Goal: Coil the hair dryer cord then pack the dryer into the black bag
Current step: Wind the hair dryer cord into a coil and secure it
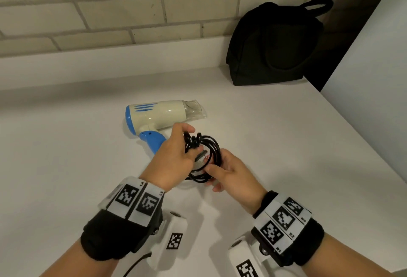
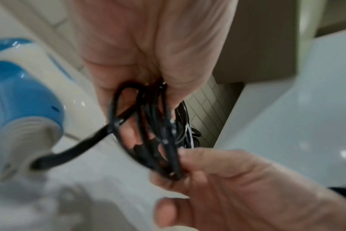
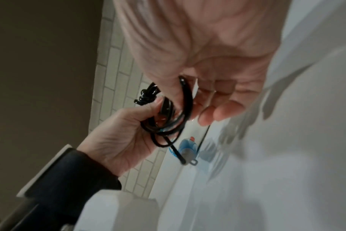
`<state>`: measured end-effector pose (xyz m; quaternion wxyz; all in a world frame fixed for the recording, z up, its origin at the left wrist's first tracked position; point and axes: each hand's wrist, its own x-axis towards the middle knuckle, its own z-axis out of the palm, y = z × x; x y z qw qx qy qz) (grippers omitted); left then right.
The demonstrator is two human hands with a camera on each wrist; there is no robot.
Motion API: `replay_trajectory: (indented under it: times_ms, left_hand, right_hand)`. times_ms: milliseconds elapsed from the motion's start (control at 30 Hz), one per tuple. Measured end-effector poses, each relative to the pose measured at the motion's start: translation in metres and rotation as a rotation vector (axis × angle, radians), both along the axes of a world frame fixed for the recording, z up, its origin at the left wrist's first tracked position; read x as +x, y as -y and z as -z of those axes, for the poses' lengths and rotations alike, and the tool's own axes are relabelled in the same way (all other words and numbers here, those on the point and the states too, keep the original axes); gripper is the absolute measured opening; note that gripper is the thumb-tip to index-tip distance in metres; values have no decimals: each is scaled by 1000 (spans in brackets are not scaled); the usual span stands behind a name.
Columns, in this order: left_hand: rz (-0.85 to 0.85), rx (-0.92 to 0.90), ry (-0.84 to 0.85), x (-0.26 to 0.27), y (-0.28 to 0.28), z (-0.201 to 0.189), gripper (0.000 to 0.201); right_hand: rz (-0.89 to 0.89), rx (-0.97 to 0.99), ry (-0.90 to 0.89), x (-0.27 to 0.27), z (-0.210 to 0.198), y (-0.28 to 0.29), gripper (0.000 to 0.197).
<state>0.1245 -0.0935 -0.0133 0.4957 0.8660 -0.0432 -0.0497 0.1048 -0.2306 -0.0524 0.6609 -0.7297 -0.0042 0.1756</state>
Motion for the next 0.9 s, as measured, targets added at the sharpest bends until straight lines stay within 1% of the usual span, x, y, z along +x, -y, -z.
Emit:
replay_trajectory:
  times_ms: [100, 167, 267, 333, 400, 467, 600, 700, 800, 867, 900]
  left_hand:
    - [-25, 25, 94, 3, -4, -5, 26]
    - [-7, 55, 95, 1, -2, -4, 24]
    - [17, 101, 108, -3, 3, 0, 23]
    - [13, 109, 112, -4, 3, 2, 21]
    - [27, 109, 94, -5, 3, 4, 23]
    - [24, 84, 72, -6, 3, 7, 26]
    - [-39, 59, 148, -7, 4, 10, 25]
    - [-46, 77, 202, -3, 3, 7, 24]
    - [-57, 35, 169, -2, -1, 5, 28]
    - [-70, -1, 132, -2, -3, 5, 31]
    - [-72, -14, 115, -2, -3, 5, 31]
  right_hand:
    - [65, 90, -31, 0, -6, 3, 6]
    - [106, 108, -33, 4, -10, 4, 12]
    - [167, 23, 30, 12, -8, 1, 21]
    - [164, -37, 92, 13, -3, -1, 17]
    - [144, -79, 135, 10, -1, -2, 11]
    - [142, -105, 159, 8, 0, -2, 9]
    - [233, -20, 102, 11, -5, -8, 9]
    - [259, 48, 81, 13, -9, -11, 15]
    - [245, 62, 82, 13, -9, -9, 13]
    - [236, 3, 117, 12, -5, -7, 5]
    - [242, -40, 136, 12, -2, -6, 7]
